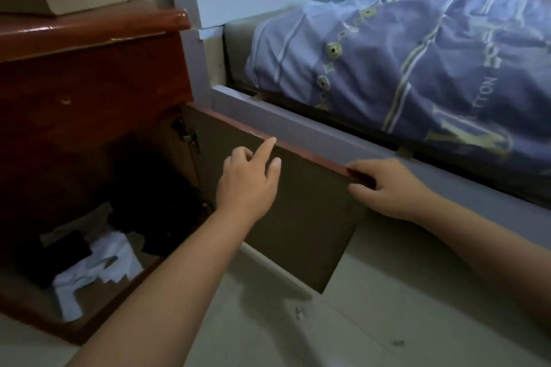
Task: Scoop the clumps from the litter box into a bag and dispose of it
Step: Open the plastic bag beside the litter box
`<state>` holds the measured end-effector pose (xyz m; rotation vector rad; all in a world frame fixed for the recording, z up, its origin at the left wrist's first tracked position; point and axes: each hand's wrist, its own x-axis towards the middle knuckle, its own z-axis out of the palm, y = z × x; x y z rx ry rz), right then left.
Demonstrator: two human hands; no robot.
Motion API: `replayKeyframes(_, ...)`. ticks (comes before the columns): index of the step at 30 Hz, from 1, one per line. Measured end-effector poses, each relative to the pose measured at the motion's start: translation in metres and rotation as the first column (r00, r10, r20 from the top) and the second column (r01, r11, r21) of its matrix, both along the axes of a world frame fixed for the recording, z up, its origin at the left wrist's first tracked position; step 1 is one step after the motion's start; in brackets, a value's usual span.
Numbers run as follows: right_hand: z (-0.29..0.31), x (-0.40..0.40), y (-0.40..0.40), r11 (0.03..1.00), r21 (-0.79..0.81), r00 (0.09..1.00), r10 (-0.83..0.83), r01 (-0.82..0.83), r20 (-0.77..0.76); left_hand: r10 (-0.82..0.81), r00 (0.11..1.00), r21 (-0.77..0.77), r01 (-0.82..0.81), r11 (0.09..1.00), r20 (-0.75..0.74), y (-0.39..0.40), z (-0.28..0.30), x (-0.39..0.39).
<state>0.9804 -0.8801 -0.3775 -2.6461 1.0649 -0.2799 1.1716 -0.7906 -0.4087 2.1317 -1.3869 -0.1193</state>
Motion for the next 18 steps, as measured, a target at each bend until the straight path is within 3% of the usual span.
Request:
replayKeyframes(3,0.002,-0.015,0.02,0.899,0.391,0.978,0.158,-0.2,0.137,-0.022,0.989,0.071,0.032,0.997,-0.143,-0.003,0.006,-0.001)
replayKeyframes(7,-0.008,-0.017,0.02,0.618,0.713,0.943,0.206,-0.332,0.261,0.067,0.996,0.208,-0.054,0.977,-0.055,0.008,0.012,-0.005)
replayKeyframes(8,-0.012,-0.013,0.018,0.613,0.716,0.942,0.233,-0.335,0.242,0.081,0.996,0.233,-0.069,0.97,-0.043,0.013,0.014,-0.004)
replayKeyframes(10,-0.022,0.003,0.015,0.755,0.578,0.947,0.299,-0.31,0.117,0.111,0.992,0.261,-0.094,0.961,-0.052,0.026,0.016,-0.002)
replayKeyframes(11,-0.027,0.014,0.011,0.851,0.433,0.95,0.306,-0.298,0.053,0.128,0.989,0.252,-0.104,0.962,-0.079,0.035,0.017,0.001)
replayKeyframes(13,-0.033,0.046,0.011,0.935,0.16,0.948,0.315,-0.316,0.034,0.164,0.972,0.211,-0.127,0.969,-0.166,0.058,0.019,0.005)
replayKeyframes(15,-0.036,0.086,0.02,0.921,-0.046,0.915,0.389,-0.386,0.105,0.218,0.959,0.198,-0.182,0.963,-0.183,0.082,0.024,0.005)
replayKeyframes(18,-0.04,0.15,0.042,0.8,-0.267,0.814,0.575,-0.537,0.087,0.315,0.944,0.317,-0.33,0.889,0.1,0.107,0.021,0.01)
